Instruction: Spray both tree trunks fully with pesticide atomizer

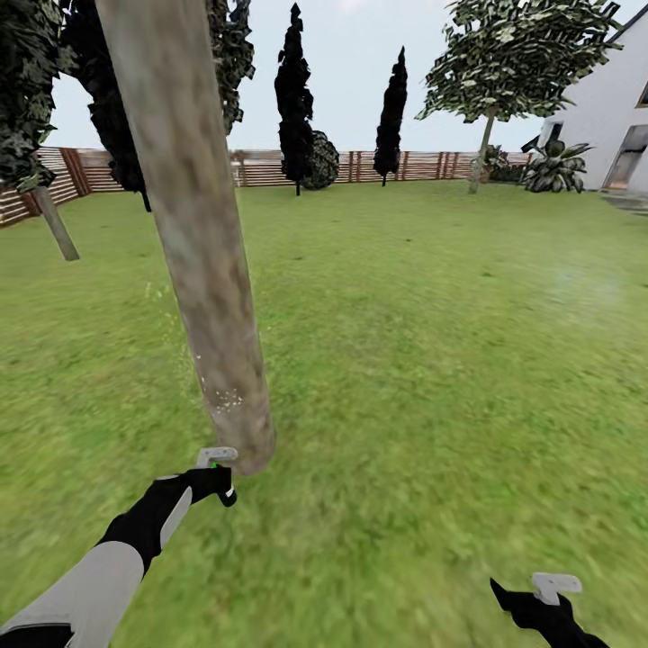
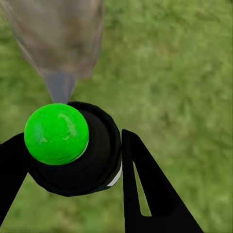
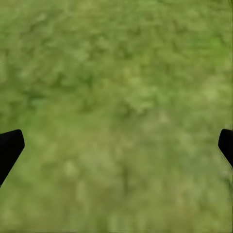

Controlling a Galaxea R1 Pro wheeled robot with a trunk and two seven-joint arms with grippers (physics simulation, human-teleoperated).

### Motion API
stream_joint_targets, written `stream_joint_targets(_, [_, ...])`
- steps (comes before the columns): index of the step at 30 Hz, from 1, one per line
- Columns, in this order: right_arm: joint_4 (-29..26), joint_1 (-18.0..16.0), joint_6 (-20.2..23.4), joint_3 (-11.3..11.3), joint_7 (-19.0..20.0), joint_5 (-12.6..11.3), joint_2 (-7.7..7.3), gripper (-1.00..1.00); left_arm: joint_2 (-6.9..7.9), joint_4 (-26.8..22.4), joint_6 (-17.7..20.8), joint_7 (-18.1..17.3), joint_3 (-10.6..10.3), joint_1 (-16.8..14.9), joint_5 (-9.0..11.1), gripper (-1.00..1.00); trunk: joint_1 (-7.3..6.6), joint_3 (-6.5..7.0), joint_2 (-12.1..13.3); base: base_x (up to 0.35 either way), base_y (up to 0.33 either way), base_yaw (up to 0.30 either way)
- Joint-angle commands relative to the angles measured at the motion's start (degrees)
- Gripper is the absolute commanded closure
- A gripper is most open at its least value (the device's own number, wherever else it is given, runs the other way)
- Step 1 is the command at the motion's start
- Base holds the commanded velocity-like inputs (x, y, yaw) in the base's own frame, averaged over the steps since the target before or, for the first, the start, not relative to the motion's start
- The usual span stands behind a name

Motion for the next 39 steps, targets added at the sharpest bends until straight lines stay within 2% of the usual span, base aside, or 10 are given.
stream_joint_targets(1, [0.0, 0.0, 0.0, 0.0, 0.0, -0.04, 0.0, -1.0, 0.03, -0.05, -0.03, 0.06, 0.0, -0.02, -0.02, 1.0, 0.0, 0.0, 0.0, 0.179, -0.243, 0.229])
stream_joint_targets(6, [-0.29, 0.0, 0.0, -0.17, 0.0, -0.09, -0.09, -1.0, 0.16, -0.31, -0.04, 0.4, 0.26, -0.05, 0.38, 1.0, 0.0, 0.0, 0.0, 0.053, -0.07, 0.045])
stream_joint_targets(10, [-0.35, 0.0, 0.0, -0.12, 0.0, -0.09, -0.09, -1.0, 0.04, -8.89, 1.18, 0.83, -0.07, -0.62, -0.28, 1.0, 0.0, 0.0, 0.0, -0.017, 0.0, 0.001])
stream_joint_targets(16, [-0.35, 0.0, -0.01, -0.14, 0.0, -0.09, -0.09, -1.0, -0.17, -10.74, 3.13, 1.48, -0.27, -1.05, -0.49, 1.0, 0.0, 0.0, 0.0, -0.147, 0.029, 0.0])
stream_joint_targets(18, [-0.35, 0.0, 0.0, -0.15, 0.0, -0.09, -0.09, -1.0, 0.59, -11.86, 9.5, 1.52, -0.17, -4.5, -0.61, 1.0, 0.0, 0.0, 0.0, -0.007, 0.001, 0.0])
stream_joint_targets(23, [-0.35, 0.0, -0.01, -0.18, 0.0, -0.09, -0.09, -1.0, 1.21, -12.01, 16.44, 1.78, -0.07, -12.34, -0.61, 1.0, 0.0, 0.0, 0.0, 0.0, 0.0, 0.0])
stream_joint_targets(27, [-0.35, 0.0, -0.08, -0.18, 0.0, -0.09, -0.09, -1.0, 6.13, -11.46, 17.54, 1.28, 0.16, -12.77, -0.45, 1.0, 0.0, 0.0, 0.0, 0.0, 0.0, 0.0])
stream_joint_targets(35, [-0.31, 0.0, 0.0, -0.1, 0.0, -0.09, -0.09, -1.0, 6.08, -10.33, 17.66, 0.62, -0.79, -13.01, 0.01, 1.0, 0.0, 0.11, 0.0, 0.0, 0.0, -0.1])
stream_joint_targets(37, [-0.27, 0.0, -0.01, -0.09, 0.0, -0.07, -0.09, -1.0, 6.76, -10.44, 17.73, 0.39, -0.86, -13.25, -0.17, 1.0, 0.0, 0.11, 0.0, 0.0, 0.0, -0.001])
stream_joint_targets(39, [-0.14, 0.0, -0.01, -0.09, -0.03, -0.07, -0.09, -1.0, 9.58, -10.33, 17.75, -5.53, -0.88, -15.5, -0.38, 1.0, 0.0, 0.11, 0.0, 0.0, 0.0, 0.0])
